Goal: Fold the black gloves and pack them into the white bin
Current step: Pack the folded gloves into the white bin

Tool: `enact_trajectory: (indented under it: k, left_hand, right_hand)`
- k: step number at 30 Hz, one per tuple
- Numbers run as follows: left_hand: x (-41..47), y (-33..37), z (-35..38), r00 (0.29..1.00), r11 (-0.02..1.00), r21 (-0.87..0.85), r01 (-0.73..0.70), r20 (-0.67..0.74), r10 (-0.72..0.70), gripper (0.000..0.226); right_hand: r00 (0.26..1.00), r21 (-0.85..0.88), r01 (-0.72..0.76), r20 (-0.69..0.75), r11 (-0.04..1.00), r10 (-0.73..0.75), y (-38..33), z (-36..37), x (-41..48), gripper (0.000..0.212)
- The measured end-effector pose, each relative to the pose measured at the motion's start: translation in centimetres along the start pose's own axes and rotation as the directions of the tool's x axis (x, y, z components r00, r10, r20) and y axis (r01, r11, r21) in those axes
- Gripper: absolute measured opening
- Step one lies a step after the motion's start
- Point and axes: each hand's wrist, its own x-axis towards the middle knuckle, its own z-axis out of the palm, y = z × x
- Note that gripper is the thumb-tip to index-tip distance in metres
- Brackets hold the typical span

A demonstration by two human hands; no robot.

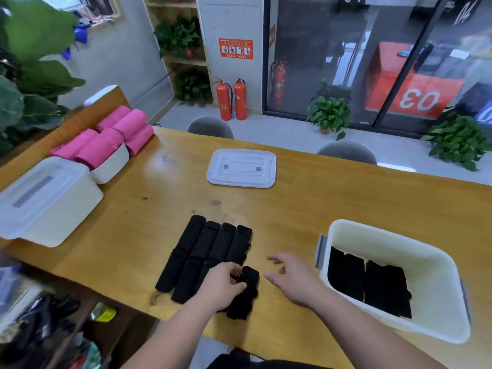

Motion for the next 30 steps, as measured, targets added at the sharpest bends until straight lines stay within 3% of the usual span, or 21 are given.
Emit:
enact_trajectory:
  k: [8, 12, 20, 26, 30]
  left_hand:
    - [-0.6, 1.2, 3.6, 1.0, 1.0, 0.008, 0.018, 0.025, -0.018, 0.056]
    - [-0.7, 1.9, 5.1, 0.996, 0.998, -0.034, 0.048, 0.072, -0.045, 0.06]
    - [-0.7, 2.4, 5.9, 0.995, 0.966, 0.255, -0.034, 0.096, 0.01, 0.043]
    - [-0.4, 2.4, 5.7, 0.986, 0.992, 0.1, 0.076, 0.141, -0.09, 0.052]
    - [-0.5, 2.5, 4.8, 0.982, 0.993, -0.016, 0.115, 0.151, -0.111, 0.037]
  right_hand:
    - [0.961, -0.126, -0.058, 0.26, 0.99, 0.089, 3.4, 2.8, -0.1, 0.055]
    - [0.958, -0.087, -0.088, 0.266, 0.992, 0.108, 4.1, 2.3, 0.0, 0.05]
    - [0.96, 0.022, -0.184, 0.218, 0.983, 0.175, 5.0, 2.8, -0.5, 0.046]
    - [0.965, 0.049, -0.185, 0.198, 0.982, 0.172, 4.9, 2.7, -0.6, 0.055]
    - [0.97, 0.097, -0.185, 0.177, 0.978, 0.166, 4.5, 2.6, -0.6, 0.065]
